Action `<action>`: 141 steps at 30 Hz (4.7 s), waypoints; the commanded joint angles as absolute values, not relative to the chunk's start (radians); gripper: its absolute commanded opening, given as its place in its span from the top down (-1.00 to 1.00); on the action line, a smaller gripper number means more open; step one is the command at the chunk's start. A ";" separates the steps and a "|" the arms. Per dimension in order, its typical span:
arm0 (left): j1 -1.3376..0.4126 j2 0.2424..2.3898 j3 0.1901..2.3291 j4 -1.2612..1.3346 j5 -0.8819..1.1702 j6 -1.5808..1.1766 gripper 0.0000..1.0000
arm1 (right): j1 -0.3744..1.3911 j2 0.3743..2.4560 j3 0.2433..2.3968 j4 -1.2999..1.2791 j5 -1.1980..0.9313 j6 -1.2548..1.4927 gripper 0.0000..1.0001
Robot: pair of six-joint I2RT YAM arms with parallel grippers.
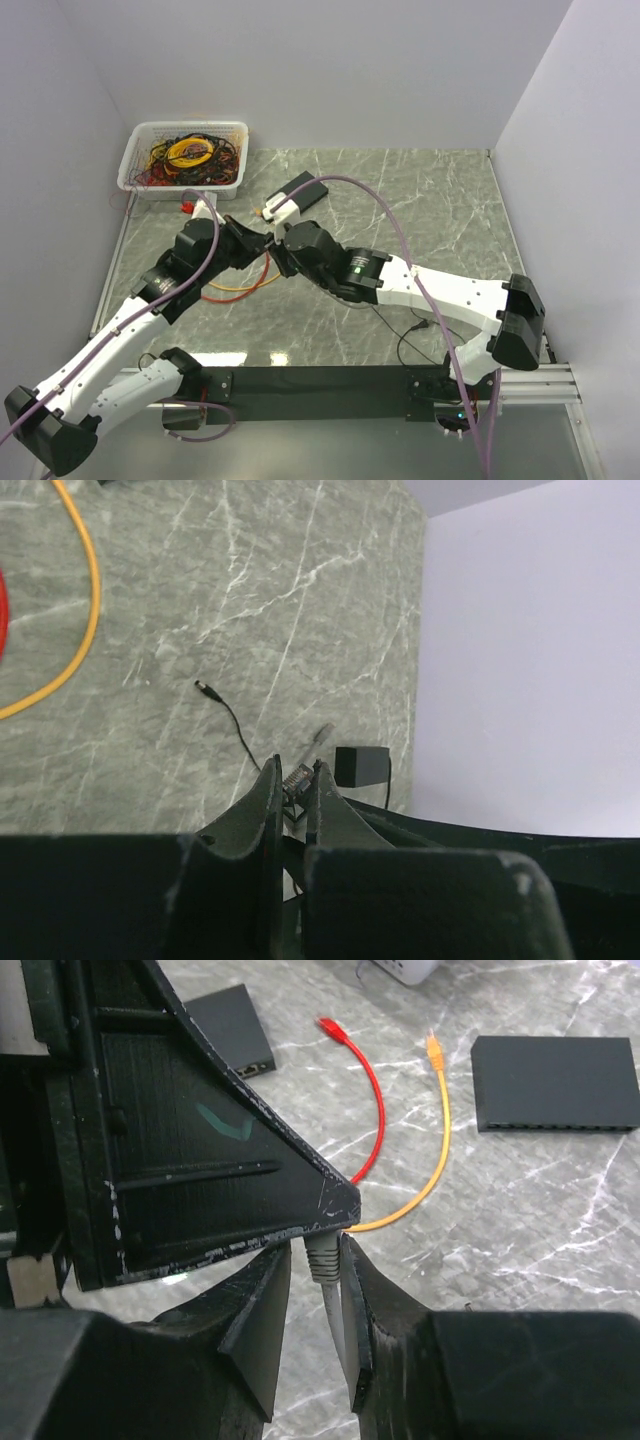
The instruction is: Insert the plug into the switch port
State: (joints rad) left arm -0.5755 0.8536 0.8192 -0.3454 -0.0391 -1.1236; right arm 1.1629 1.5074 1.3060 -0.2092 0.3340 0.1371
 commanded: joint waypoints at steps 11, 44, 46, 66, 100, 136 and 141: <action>-0.578 0.850 0.861 -0.339 -0.041 -1.134 0.99 | 1.186 1.545 1.359 -0.216 0.453 0.118 0.45; -0.377 1.174 0.836 0.099 0.060 -0.764 -0.80 | 0.655 1.422 1.067 -0.170 0.094 0.273 1.00; -0.345 1.286 0.917 0.207 0.129 -0.695 -0.76 | 0.592 1.474 1.100 -0.161 0.062 0.304 1.00; -0.160 2.355 1.835 0.209 0.423 -0.614 -0.54 | 0.387 2.420 2.158 -0.360 -0.045 0.512 1.00; -0.267 2.238 1.557 0.095 0.411 -0.730 -0.44 | 0.400 2.441 1.950 -0.298 -0.290 0.678 1.00; -0.528 1.552 0.829 0.241 0.112 -0.690 -0.44 | 0.647 1.338 0.772 -0.204 -0.214 0.460 1.00; -0.529 1.519 0.721 0.481 0.236 -0.672 -0.43 | 0.669 1.296 0.629 -0.083 -0.356 0.491 1.00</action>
State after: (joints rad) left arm -0.5293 1.5730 0.7593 0.2638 0.1387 -0.7155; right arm 0.6567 1.3247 0.6815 -0.1570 -0.2466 0.4908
